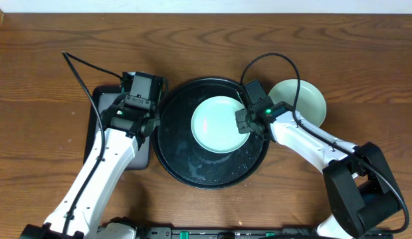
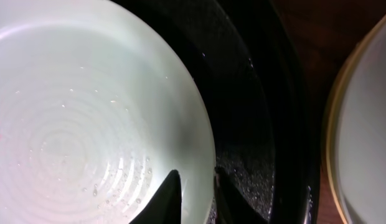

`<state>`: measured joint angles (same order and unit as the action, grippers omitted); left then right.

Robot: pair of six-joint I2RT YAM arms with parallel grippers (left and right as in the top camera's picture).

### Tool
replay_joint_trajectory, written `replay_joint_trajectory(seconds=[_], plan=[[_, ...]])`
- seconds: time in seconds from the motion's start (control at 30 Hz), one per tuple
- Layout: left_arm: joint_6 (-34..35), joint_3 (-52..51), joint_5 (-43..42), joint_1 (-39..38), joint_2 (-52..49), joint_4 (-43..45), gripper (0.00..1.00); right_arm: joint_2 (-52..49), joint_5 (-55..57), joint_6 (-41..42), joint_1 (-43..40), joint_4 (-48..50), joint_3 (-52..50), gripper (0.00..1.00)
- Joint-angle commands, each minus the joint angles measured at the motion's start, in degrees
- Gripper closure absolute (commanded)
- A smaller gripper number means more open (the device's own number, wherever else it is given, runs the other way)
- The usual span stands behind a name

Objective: Clean dirty plates on tray and stack at the side
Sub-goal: 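Move the left gripper with sponge up toward the round tray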

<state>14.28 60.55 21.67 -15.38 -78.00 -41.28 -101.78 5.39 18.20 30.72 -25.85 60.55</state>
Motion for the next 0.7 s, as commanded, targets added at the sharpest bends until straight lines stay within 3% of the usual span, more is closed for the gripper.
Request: replay_joint_trajectory(seconds=[0.0, 0.37, 0.53, 0.67], plan=[[-1.31, -0.46, -0.28, 0.2, -0.02, 0.26, 0.93, 0.39, 0.39, 1.53, 0.07, -0.15, -0.59, 0.84], [-3.8, -0.46, -0.31, 0.2, -0.02, 2.38, 0.93, 0.39, 2.08, 3.23, 0.02, 1.66, -2.16, 0.81], [-3.78, -0.46, -0.33, 0.2, -0.02, 2.34, 0.93, 0.37, 2.12, 4.94, 0.02, 1.64, -2.32, 0.89], [-3.8, -0.46, -0.33, 0.2, -0.02, 2.38, 0.93, -0.74, 2.08, 4.98, 0.02, 2.23, -2.49, 0.89]])
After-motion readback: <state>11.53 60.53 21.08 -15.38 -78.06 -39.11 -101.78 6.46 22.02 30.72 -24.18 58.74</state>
